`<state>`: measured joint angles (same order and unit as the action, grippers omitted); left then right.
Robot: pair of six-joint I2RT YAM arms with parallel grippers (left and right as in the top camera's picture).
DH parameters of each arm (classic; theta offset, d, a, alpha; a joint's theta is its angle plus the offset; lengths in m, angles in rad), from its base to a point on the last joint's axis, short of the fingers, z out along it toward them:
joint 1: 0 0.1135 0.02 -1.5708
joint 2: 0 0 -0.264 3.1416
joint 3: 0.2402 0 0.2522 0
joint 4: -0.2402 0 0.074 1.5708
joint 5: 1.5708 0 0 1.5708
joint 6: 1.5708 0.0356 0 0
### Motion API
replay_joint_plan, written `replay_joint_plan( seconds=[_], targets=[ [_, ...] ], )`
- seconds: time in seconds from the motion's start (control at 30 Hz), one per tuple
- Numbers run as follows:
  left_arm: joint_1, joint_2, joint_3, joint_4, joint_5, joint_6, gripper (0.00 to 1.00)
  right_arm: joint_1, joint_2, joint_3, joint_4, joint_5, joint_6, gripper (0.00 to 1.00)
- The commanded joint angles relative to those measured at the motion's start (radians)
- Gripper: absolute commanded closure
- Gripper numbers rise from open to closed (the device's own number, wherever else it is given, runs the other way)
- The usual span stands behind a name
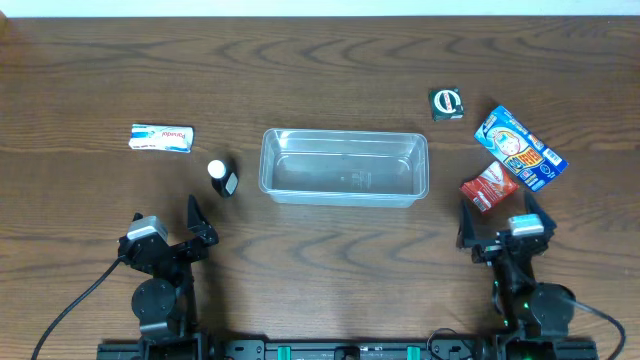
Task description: Pack container
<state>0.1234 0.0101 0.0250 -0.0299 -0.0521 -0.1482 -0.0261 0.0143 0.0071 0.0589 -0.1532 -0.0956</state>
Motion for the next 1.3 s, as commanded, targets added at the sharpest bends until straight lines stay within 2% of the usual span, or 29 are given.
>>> replay_joint_plan(
  seconds=[0.0, 0.07, 0.17, 0.3, 0.43, 0.6, 0.67, 0.77, 0.9, 1.0, 1.17, 1.27],
  targets=[
    [0.005, -0.006, -0.021, -0.038, -0.011, 0.020, 0.02, -0.013, -0.008, -0.001, 0.073, -0.126, 0.012, 0.01],
    [0.005, -0.006, -0.021, -0.038, -0.011, 0.020, 0.02, -0.013, -0.004, 0.009, 0.108, -0.139, 0.019, 0.01],
    [0.005, -0.006, -0.021, -0.037, -0.011, 0.020, 0.02, -0.023, 0.051, 0.079, 0.053, -0.110, 0.103, 0.01],
    [0.005, -0.006, -0.021, -0.037, -0.011, 0.020, 0.02, -0.047, 0.266, 0.262, -0.052, -0.114, 0.095, 0.01],
    [0.005, -0.006, -0.021, -0.037, -0.011, 0.020, 0.02, -0.074, 0.606, 0.577, -0.206, -0.173, 0.044, 0.01],
    [0.005, -0.006, -0.021, -0.038, -0.011, 0.020, 0.02, -0.076, 0.991, 1.021, -0.527, -0.195, 0.027, 0.01],
    [0.005, -0.006, -0.021, -0.037, -0.011, 0.020, 0.02, -0.076, 1.113, 1.172, -0.656, -0.189, 0.026, 0.01],
    [0.005, -0.006, -0.021, -0.038, -0.011, 0.020, 0.02, -0.076, 1.253, 1.315, -0.727, -0.163, 0.027, 0.01],
    [0.005, -0.006, -0.021, -0.037, -0.011, 0.020, 0.02, -0.091, 1.348, 1.349, -0.714, -0.029, 0.005, 0.01],
    [0.005, -0.006, -0.021, -0.038, -0.011, 0.020, 0.02, -0.105, 1.402, 1.349, -0.741, 0.016, -0.071, 0.01],
    [0.005, -0.006, -0.021, -0.037, -0.011, 0.020, 0.02, -0.131, 1.480, 1.349, -0.805, 0.122, -0.085, 0.01],
    [0.005, -0.006, -0.021, -0.037, -0.011, 0.020, 0.02, -0.142, 1.529, 1.347, -0.829, 0.127, -0.150, 0.01]
  ],
)
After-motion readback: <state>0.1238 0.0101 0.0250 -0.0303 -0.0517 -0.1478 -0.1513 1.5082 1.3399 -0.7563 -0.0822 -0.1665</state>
